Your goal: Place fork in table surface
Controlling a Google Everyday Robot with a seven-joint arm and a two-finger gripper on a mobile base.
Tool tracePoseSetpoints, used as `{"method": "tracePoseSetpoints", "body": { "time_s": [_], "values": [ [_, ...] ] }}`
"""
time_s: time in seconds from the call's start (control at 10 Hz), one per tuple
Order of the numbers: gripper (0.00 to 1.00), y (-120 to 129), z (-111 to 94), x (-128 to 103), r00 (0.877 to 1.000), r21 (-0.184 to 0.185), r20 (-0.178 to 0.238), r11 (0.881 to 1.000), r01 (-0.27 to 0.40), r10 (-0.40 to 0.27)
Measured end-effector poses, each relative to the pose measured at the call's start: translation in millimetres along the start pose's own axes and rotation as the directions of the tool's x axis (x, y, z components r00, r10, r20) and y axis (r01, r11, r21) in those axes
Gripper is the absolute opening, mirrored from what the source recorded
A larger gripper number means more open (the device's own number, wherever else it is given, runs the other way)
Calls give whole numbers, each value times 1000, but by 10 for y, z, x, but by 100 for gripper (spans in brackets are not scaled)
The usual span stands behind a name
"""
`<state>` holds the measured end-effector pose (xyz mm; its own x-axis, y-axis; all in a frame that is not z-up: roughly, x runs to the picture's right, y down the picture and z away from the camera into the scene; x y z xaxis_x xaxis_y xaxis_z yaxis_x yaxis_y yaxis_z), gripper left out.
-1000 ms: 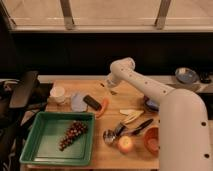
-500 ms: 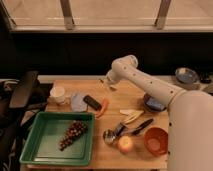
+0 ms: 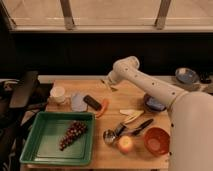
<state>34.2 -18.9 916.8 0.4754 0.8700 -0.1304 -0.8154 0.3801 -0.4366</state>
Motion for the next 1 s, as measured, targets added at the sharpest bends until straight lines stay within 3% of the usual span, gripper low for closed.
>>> {"method": "tracePoseSetpoints", "body": {
  "time_s": [0.6, 0.8, 1.0],
  "values": [
    [0, -231, 408, 338, 990, -10, -106, 996, -94, 92],
    [14, -275, 513, 429, 985, 1, -133, 994, -110, 109],
    [36, -296, 575, 482, 981, 6, -154, 993, -121, 121]
  ]
}}
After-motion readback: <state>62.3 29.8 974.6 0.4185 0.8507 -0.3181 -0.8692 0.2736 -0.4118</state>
